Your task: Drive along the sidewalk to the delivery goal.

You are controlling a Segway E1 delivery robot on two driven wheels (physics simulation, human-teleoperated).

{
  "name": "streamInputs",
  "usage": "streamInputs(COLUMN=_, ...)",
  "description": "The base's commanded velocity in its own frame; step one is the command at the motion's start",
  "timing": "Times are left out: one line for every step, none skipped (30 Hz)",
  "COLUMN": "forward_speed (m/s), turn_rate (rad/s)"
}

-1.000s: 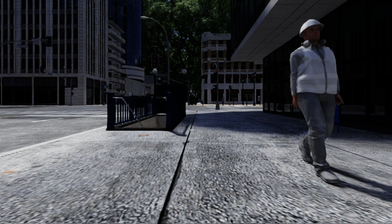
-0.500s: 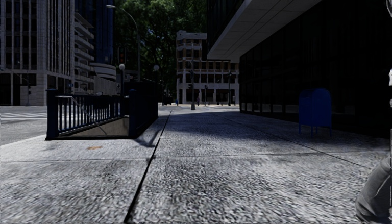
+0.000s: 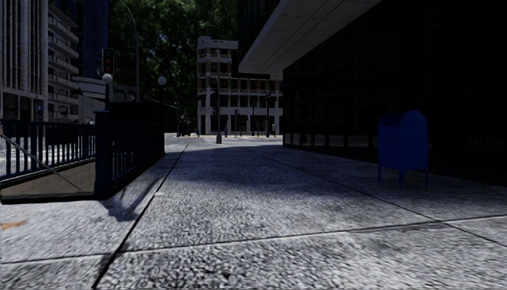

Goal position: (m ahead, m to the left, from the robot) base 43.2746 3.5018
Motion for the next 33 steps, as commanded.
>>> streamInputs(forward_speed=2.00, turn_rate=0.00)
streamInputs(forward_speed=2.00, turn_rate=0.00)
streamInputs(forward_speed=2.00, turn_rate=0.00)
streamInputs(forward_speed=2.00, turn_rate=0.00)
streamInputs(forward_speed=2.00, turn_rate=0.00)
streamInputs(forward_speed=2.00, turn_rate=0.00)
streamInputs(forward_speed=2.00, turn_rate=0.00)
streamInputs(forward_speed=2.00, turn_rate=0.07)
streamInputs(forward_speed=2.00, turn_rate=0.29)
streamInputs(forward_speed=2.00, turn_rate=0.37)
streamInputs(forward_speed=2.00, turn_rate=0.37)
streamInputs(forward_speed=2.00, turn_rate=0.39)
streamInputs(forward_speed=2.00, turn_rate=0.39)
streamInputs(forward_speed=2.00, turn_rate=0.38)
streamInputs(forward_speed=2.00, turn_rate=0.33)
streamInputs(forward_speed=2.00, turn_rate=0.33)
streamInputs(forward_speed=2.00, turn_rate=0.17)
streamInputs(forward_speed=2.00, turn_rate=0.13)
streamInputs(forward_speed=2.00, turn_rate=0.00)
streamInputs(forward_speed=2.00, turn_rate=0.00)
streamInputs(forward_speed=2.00, turn_rate=0.00)
streamInputs(forward_speed=2.00, turn_rate=0.00)
streamInputs(forward_speed=2.00, turn_rate=0.00)
streamInputs(forward_speed=2.00, turn_rate=0.00)
streamInputs(forward_speed=2.00, turn_rate=0.00)
streamInputs(forward_speed=2.00, turn_rate=0.00)
streamInputs(forward_speed=2.00, turn_rate=0.00)
streamInputs(forward_speed=2.00, turn_rate=0.00)
streamInputs(forward_speed=2.00, turn_rate=0.00)
streamInputs(forward_speed=2.00, turn_rate=0.00)
streamInputs(forward_speed=2.00, turn_rate=0.00)
streamInputs(forward_speed=2.00, turn_rate=0.00)
streamInputs(forward_speed=2.00, turn_rate=0.00)
